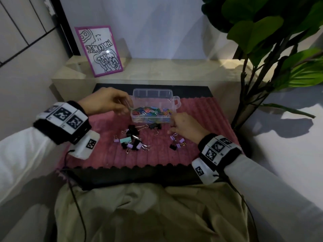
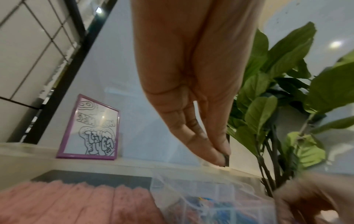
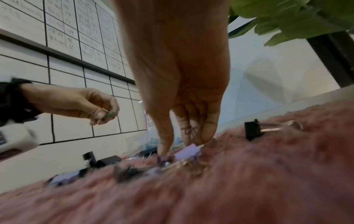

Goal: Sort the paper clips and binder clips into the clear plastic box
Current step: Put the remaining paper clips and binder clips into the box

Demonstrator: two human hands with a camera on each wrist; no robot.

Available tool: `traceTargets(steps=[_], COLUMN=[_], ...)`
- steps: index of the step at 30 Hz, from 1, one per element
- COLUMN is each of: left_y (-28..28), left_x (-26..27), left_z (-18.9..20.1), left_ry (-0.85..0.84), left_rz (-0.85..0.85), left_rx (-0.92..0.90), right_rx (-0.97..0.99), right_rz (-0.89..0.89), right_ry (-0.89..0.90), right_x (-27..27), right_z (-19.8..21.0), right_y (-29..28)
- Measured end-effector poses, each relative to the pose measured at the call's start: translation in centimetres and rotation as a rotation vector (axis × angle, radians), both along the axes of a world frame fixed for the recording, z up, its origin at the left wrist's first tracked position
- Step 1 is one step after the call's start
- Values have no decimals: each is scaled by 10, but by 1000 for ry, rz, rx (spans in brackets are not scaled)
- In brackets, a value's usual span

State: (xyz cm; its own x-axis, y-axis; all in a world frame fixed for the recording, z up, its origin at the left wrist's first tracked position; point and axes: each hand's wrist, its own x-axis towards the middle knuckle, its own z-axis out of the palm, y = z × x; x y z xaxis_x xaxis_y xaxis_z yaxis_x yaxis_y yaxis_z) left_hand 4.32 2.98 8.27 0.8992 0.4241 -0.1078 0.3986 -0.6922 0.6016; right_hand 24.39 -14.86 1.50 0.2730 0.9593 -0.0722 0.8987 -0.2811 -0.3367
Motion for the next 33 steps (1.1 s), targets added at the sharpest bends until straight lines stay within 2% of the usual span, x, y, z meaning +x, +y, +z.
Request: traceTargets(steps=[3,8,12,15,19,26,29,33], left_y=[10,16,17,18,23,28,25,24], left_x=[-6,-25,-39,-39,-22,45,67,75], left_z=[0,-2,-9,-12,-9,-3,-9,-20], left_ry=[-59,-72,-70,-70,-19,50,68,77], left_rz=[59,150,175,182,120,-20,-40,-48], left_rx=[-63,-130,-196,-226,-156,-15,3,32], right_rx=[-24,-7,-11,8,12,11,124,201], right_rz=[-18,-126,-142,-149,-154,-137,-177,-134], right_ry=[-46,34,-43,2,238,504,486,427], right_x=[-5,-7,-18,-19,-11,28,49,55], right_z=[-5,-7,-8,-13,-6,16,38,55], right_y=[-1,-1,3,4,4,-15,-15,13])
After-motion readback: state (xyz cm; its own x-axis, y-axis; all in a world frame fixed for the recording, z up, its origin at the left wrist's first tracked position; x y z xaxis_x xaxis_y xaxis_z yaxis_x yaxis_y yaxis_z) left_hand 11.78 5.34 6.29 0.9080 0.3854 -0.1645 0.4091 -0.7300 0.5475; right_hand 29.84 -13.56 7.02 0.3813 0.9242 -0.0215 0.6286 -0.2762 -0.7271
